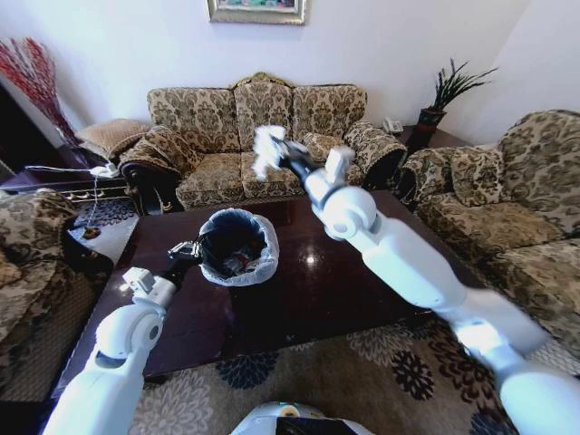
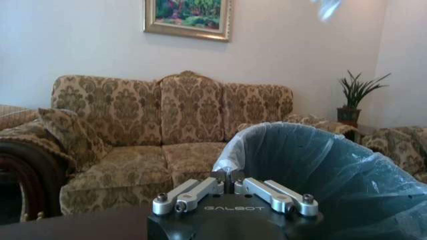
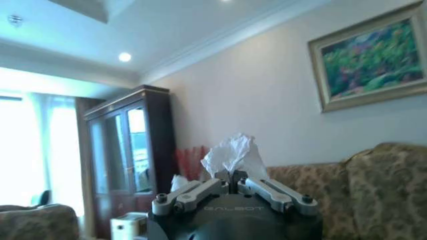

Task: Move to the front of the table and place the trash on the table into the trash bin.

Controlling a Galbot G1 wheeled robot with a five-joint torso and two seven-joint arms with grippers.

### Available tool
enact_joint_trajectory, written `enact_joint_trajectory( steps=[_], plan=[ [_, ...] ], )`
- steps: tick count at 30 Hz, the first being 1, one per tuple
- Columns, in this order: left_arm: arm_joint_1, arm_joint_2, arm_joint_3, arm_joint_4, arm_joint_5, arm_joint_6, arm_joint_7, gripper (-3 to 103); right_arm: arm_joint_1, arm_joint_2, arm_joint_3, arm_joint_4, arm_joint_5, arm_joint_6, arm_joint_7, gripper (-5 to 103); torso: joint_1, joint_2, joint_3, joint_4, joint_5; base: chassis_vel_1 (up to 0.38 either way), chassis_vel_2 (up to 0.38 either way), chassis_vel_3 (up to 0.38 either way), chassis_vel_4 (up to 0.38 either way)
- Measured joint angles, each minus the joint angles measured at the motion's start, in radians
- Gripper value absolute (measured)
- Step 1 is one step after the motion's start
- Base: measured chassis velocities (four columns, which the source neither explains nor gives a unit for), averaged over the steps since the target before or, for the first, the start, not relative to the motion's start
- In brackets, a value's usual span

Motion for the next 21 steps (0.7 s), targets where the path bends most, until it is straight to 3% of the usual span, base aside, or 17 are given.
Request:
enact_joint_trajectory(
  steps=[4,7,15,17,18,20,21],
  plan=[
    [0.006,0.013,-0.02,0.006,-0.001,0.008,-0.011,2,-0.011,0.008,-0.055,0.049,0.028,-0.011,-0.011,0,0.0,0.0,0.0,-0.0001,0.0004,0.0,0.0,0.0,0.0],
    [0.006,0.023,-0.029,-0.003,-0.001,0.023,-0.025,2,-0.047,0.011,-0.133,0.065,0.006,-0.016,-0.024,0,0.0,0.0,0.0,0.0001,0.0005,0.0,0.0,0.0,0.0],
    [-0.008,0.031,-0.011,-0.01,-0.003,0.039,-0.03,2,-0.124,-0.024,-0.18,0.082,-0.08,-0.06,-0.033,0,0.0,0.0,0.0,-0.0003,0.0006,0.0,0.0,0.0,0.0],
    [-0.008,0.034,-0.014,-0.01,-0.004,0.039,-0.03,2,-0.134,-0.03,-0.189,0.087,-0.092,-0.069,-0.025,5,0.0,0.0,0.0,-0.0003,0.0005,0.0,0.0,0.0,0.0],
    [-0.007,0.038,-0.02,-0.01,-0.007,0.038,-0.03,2,-0.139,-0.03,-0.2,0.088,-0.097,-0.071,-0.012,16,0.0,0.0,0.0,-0.0003,0.0005,0.0,0.0,0.0,0.0],
    [-0.007,0.04,-0.023,-0.01,-0.008,0.037,-0.03,2,-0.14,-0.028,-0.205,0.088,-0.098,-0.071,-0.006,16,0.0,0.0,0.0,-0.0002,0.0006,0.0,0.0,0.0,0.0],
    [-0.007,0.04,-0.024,-0.01,-0.009,0.037,-0.03,2,-0.14,-0.027,-0.207,0.088,-0.099,-0.072,-0.004,21,0.0,0.0,0.0,-0.0001,0.0005,0.0,0.0,0.0,0.0]
  ],
)
